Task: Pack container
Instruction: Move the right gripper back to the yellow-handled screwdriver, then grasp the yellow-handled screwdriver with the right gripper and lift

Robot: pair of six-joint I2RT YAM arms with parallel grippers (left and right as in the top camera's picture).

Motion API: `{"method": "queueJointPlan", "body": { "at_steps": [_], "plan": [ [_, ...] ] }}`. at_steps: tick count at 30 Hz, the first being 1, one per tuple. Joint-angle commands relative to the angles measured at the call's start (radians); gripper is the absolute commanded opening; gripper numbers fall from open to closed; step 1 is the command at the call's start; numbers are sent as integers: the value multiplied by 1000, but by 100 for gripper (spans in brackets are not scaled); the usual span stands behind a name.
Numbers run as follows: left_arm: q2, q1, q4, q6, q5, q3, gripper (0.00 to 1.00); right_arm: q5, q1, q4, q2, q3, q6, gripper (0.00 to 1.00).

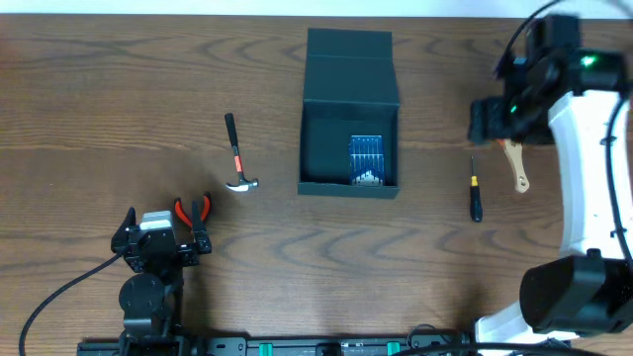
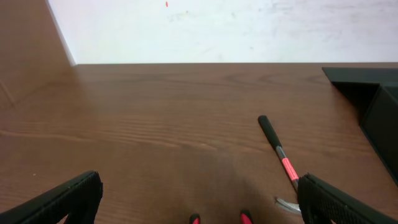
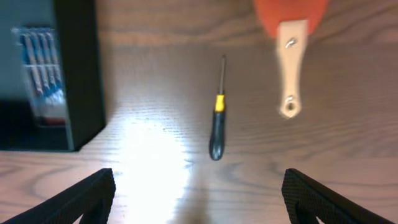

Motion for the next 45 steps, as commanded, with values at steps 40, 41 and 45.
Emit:
{"method": "queueJointPlan", "body": {
  "at_steps": [40,41,45],
  "plan": [
    [-1,-2,-11,13,3,-27,99,-23,-130,559,64,-670,-51,99],
    [-1,-2,-11,13,3,-27,99,-23,-130,566,76,-670,-51,99],
    [-1,-2,-11,13,3,-27,99,8,-128,586,106,-668,-51,99]
  ]
}}
